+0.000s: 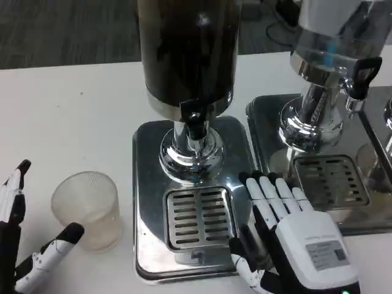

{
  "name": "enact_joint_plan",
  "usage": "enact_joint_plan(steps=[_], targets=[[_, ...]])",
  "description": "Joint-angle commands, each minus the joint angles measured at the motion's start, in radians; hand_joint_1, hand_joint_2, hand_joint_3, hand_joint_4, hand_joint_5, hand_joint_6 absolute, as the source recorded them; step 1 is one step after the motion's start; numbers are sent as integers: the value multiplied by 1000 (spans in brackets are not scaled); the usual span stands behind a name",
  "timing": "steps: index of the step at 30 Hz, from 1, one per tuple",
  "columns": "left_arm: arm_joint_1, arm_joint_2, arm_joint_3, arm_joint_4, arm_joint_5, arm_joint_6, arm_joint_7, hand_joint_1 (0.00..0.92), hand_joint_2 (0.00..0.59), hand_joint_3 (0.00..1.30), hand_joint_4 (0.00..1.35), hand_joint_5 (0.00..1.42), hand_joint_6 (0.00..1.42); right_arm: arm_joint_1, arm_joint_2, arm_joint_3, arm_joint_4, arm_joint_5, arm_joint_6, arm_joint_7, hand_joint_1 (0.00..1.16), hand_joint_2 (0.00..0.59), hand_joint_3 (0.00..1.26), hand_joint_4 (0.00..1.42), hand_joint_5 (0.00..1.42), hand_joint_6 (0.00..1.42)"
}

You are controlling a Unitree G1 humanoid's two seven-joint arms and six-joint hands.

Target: Grasp the cup under the faucet to collect the drink, then remove the cup.

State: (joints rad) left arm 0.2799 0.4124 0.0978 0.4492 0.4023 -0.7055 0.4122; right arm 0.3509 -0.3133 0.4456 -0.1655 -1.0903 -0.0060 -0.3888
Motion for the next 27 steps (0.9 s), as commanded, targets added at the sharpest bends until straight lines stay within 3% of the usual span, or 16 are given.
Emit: enact_joint_plan(steps=[1,27], targets=[[-36,-32,2,65,-32,3,-2,67,0,0,0,0,0,-21,9,10,-16,-6,7,18,318,431,0,0,0,54],[-180,-11,-112,243,22,7,-37,252,19,0,0,0,0,-29,6,12,-13,6,2,29,318,430,11,0,0,64]])
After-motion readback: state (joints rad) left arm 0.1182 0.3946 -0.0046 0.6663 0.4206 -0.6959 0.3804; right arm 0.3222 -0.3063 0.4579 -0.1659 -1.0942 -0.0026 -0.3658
